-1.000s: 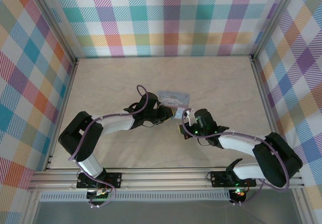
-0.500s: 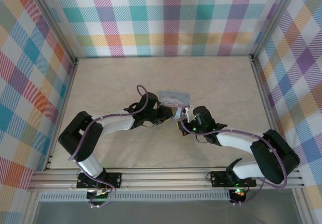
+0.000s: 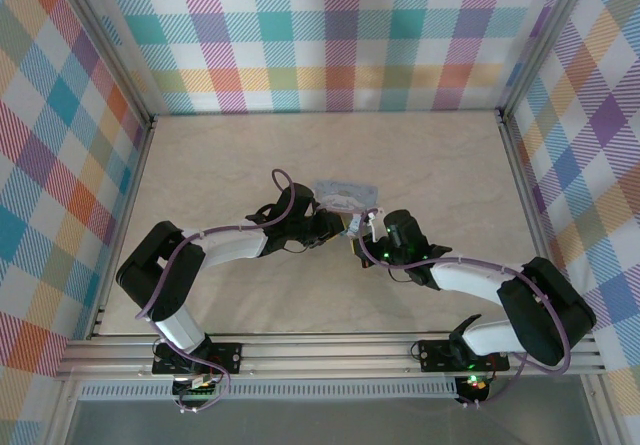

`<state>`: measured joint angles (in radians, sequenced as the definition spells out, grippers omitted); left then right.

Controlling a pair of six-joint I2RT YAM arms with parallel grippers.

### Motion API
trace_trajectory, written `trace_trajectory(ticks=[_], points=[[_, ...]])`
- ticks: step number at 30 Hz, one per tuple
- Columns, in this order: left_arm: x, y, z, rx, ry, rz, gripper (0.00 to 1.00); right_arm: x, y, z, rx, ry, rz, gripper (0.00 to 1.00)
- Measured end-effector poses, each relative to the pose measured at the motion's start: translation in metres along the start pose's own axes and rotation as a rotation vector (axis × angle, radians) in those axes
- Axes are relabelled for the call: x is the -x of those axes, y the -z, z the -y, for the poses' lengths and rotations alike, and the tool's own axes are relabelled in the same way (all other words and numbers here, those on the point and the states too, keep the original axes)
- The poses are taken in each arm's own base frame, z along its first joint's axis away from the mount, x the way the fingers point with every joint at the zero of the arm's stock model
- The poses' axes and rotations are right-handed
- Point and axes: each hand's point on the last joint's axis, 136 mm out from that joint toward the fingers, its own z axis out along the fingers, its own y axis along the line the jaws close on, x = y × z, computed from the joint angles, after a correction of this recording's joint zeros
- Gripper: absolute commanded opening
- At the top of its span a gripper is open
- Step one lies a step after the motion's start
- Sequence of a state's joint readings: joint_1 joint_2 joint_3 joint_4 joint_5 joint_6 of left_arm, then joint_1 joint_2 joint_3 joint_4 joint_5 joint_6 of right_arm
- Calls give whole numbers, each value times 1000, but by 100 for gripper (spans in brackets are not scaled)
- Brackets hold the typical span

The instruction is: Unlock the padlock with the key

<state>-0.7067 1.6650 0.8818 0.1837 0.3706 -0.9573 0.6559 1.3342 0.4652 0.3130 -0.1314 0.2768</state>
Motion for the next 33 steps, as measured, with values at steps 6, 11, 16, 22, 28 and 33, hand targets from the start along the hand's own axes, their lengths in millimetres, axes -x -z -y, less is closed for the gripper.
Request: trace_trajectory(ticks=[6, 11, 16, 22, 28, 33], points=[[0, 0, 0, 0, 0, 0, 4, 0, -1, 0, 0, 0, -1, 0], [-1, 0, 0, -2, 0, -4, 3, -1, -3, 0, 8, 0, -1, 0], [-1, 0, 0, -2, 0, -6, 4, 2, -5, -1, 10, 3, 10, 0], [0, 1, 2, -5, -1, -1, 4, 4, -5, -1, 14, 5, 19, 0], [0, 3, 0, 9, 2, 5, 3, 4, -8, -2, 23, 11, 23, 0], [1, 4, -1, 16, 4, 11, 3, 5, -10, -3, 30, 25, 28, 0]])
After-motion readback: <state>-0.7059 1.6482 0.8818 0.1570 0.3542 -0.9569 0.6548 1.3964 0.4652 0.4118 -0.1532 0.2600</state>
